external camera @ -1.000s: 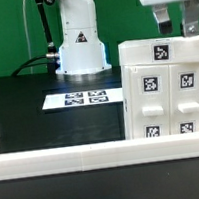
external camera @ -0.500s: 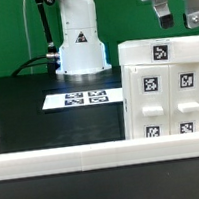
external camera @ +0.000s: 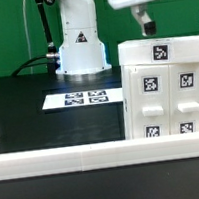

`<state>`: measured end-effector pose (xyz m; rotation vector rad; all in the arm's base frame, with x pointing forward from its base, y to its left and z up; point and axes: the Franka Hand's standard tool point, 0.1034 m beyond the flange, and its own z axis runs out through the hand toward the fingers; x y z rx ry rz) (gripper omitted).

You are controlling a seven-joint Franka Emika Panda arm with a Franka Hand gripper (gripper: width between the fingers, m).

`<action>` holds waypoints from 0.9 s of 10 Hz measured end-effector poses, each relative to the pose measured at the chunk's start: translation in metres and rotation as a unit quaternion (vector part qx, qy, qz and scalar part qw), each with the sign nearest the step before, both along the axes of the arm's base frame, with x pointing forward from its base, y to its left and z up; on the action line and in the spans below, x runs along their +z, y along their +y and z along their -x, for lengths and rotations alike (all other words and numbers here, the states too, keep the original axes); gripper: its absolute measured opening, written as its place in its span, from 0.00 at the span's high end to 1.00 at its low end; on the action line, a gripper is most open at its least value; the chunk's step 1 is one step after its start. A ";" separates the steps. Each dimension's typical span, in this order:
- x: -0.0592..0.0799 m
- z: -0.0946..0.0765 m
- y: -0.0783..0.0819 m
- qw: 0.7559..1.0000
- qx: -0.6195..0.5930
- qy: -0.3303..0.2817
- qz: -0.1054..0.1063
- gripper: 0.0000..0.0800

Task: Assemble cabinet

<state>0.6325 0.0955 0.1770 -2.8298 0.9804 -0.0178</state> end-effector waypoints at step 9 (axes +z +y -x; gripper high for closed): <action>-0.003 -0.002 -0.006 0.847 0.525 -0.046 0.060 0.00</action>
Offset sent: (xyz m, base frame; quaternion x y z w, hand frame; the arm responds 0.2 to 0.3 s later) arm 0.0000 0.0000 0.0000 0.0000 0.0000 -0.1790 0.9838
